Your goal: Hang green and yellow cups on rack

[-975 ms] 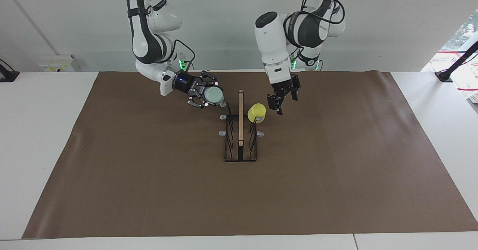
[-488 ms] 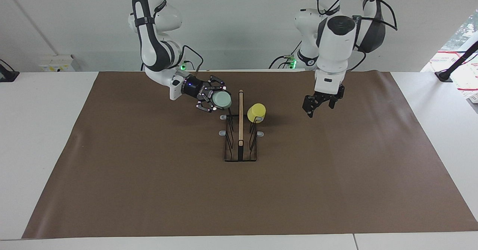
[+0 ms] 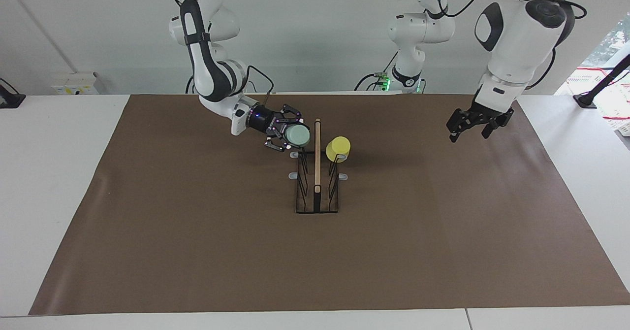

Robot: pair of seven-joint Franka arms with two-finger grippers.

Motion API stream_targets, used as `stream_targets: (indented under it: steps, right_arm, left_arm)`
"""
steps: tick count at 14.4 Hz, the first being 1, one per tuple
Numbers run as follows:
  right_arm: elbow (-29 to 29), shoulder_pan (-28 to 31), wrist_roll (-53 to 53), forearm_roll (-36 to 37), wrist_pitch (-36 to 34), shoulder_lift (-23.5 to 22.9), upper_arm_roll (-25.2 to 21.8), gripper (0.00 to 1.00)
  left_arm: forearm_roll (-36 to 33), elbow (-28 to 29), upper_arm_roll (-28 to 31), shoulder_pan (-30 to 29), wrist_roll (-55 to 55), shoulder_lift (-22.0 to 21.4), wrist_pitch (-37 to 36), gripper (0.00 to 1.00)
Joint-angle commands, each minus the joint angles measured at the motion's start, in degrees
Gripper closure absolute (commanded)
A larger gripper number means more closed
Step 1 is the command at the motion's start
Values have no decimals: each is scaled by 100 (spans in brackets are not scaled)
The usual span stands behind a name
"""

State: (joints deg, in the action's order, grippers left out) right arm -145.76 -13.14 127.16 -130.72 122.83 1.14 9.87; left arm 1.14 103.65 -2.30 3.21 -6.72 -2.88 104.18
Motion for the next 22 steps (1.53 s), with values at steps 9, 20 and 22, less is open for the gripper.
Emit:
stream_targets:
  steps: [9,20,22]
  right_arm:
    - [-155,74,696,-199,-443,-483,23,0]
    - [275,2594,-507,2758,-1771,-501,15,0]
    - [739,3018,-892,3594,-1946,-641,15,0]
  left_arm:
    - [141,-1084,-77,-382,918,200,-1778,0]
    - [106,-917,-77,-347,901,139,-1321,0]
    - [88,-882,-86,-364,892,130,-1277,0]
